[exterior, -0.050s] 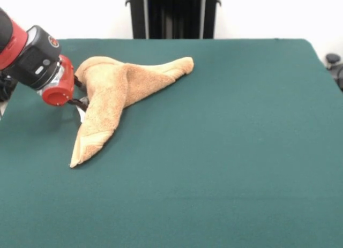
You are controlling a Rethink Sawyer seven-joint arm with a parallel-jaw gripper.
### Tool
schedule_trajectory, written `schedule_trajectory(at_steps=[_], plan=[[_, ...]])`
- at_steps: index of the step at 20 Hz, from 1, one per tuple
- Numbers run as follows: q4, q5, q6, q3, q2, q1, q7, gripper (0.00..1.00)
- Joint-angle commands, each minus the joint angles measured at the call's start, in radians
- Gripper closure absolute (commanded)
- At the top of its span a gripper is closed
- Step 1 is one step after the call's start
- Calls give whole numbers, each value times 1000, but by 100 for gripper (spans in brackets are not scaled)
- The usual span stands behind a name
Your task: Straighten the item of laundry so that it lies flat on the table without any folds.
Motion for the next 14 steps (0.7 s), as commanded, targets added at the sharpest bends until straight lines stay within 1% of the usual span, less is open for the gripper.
schedule_trajectory(at_steps=[1,7,13,14], plan=[[290,5,-118,143,122,80,5,0],[330,45,-114,153,81,93,43,0],[351,74,-52,142,33,95,66,0],[297,70,-3,128,43,95,75,0]])
